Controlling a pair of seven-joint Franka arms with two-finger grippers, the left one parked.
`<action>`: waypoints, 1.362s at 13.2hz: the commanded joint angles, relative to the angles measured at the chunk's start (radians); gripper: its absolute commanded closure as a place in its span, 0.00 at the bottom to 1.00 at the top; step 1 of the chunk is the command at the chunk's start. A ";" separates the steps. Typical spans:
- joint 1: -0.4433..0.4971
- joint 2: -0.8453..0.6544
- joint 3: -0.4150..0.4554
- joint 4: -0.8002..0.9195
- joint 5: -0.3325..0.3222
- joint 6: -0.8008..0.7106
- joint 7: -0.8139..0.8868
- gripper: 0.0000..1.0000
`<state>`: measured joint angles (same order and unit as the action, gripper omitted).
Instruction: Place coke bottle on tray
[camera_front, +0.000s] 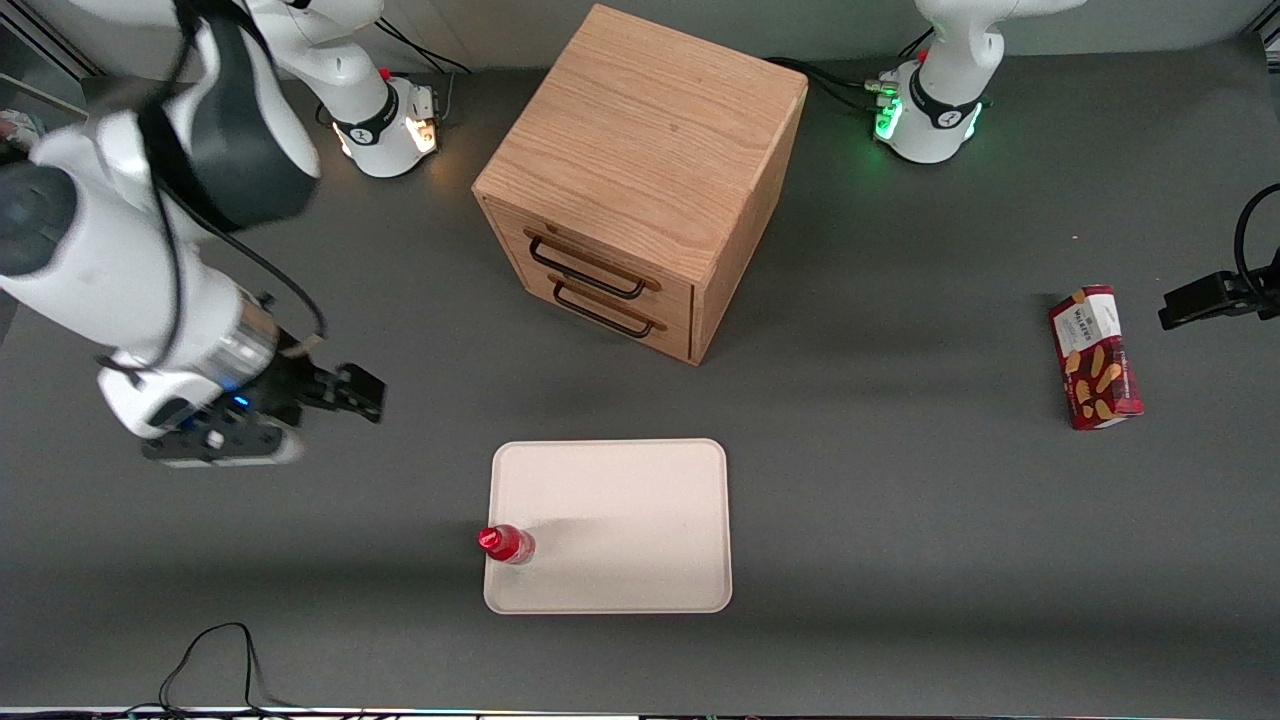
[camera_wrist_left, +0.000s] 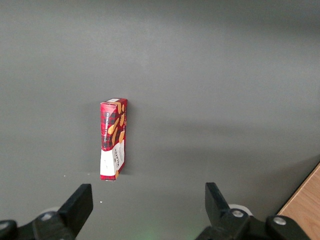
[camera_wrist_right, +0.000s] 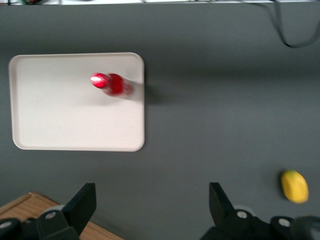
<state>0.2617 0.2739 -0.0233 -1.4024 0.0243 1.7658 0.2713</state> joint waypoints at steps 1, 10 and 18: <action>-0.059 -0.224 0.016 -0.252 -0.006 0.033 0.005 0.00; -0.206 -0.351 -0.041 -0.287 -0.006 -0.054 -0.225 0.00; -0.222 -0.312 -0.067 -0.197 -0.012 -0.138 -0.317 0.00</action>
<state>0.0537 -0.0572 -0.0972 -1.6494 0.0235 1.6657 -0.0203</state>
